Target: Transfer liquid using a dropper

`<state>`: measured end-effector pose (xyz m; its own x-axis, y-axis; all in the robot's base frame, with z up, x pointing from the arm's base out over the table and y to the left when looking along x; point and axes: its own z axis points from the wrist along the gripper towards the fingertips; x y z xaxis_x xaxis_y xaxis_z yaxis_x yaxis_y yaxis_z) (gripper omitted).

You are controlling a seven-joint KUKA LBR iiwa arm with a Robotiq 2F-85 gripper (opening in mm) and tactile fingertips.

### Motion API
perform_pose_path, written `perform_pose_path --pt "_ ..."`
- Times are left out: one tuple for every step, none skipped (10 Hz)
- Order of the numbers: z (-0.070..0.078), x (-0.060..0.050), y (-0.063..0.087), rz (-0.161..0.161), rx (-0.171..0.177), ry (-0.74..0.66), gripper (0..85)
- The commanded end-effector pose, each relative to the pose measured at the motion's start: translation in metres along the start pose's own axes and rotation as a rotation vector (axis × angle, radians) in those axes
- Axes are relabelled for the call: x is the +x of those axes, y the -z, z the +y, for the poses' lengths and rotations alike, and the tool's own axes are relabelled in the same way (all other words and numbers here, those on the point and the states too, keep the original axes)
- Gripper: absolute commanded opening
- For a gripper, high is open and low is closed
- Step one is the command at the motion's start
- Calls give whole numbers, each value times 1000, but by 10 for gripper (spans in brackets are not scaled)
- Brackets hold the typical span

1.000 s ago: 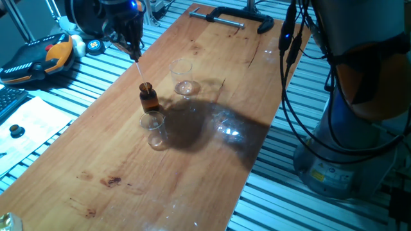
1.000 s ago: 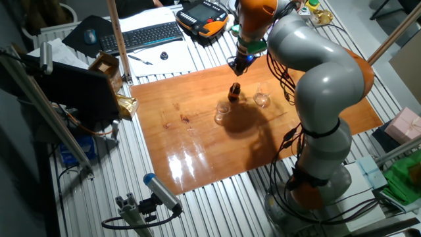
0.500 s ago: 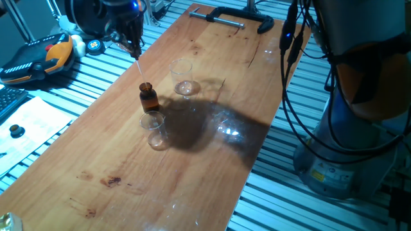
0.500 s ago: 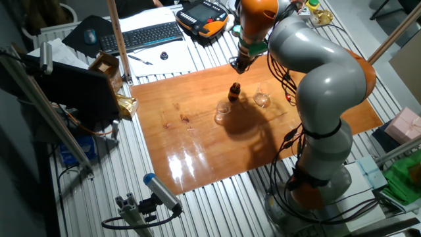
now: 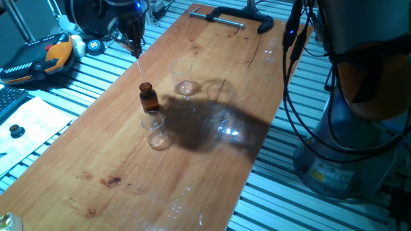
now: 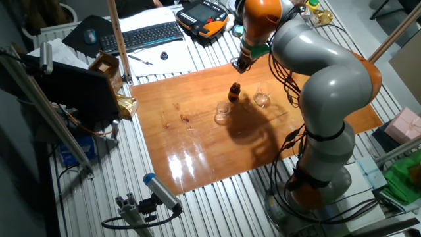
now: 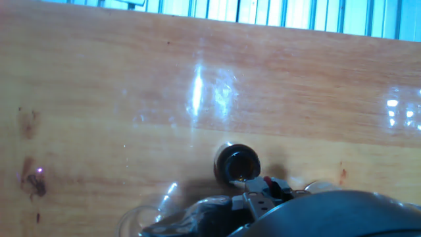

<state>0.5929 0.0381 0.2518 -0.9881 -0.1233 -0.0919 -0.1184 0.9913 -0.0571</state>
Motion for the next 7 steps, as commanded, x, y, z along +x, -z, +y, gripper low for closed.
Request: perform_pose_path --pt "0 -1 -1 -7 7 -2 7" --pt "0 -2 -2 -9 7 -2 7" --pt "-1 -3 -5 -10 9 2 7" --pt "-1 -3 -7 -11 15 10 7" --pt "-2 -4 -10 -7 12 14 7" --pt "-3 -5 -13 -2 14 22 7" --pt "-4 -7 -18 3 12 27 7"
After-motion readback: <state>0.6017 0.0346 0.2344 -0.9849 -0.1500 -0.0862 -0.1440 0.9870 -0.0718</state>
